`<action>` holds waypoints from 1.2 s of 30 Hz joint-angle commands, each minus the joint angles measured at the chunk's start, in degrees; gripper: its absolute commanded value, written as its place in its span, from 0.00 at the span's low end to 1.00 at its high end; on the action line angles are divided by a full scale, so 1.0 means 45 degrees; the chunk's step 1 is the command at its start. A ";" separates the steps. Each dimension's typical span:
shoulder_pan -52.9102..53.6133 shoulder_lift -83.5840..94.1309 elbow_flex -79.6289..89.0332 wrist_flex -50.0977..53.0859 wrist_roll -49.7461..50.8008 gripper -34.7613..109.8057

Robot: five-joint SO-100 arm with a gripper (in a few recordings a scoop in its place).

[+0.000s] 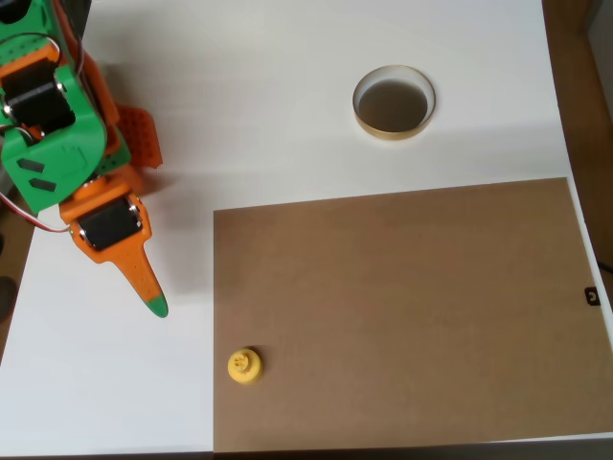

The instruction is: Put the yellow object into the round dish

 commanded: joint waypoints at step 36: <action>0.2441 0.0449 0.0098 -0.0195 0.0820 0.25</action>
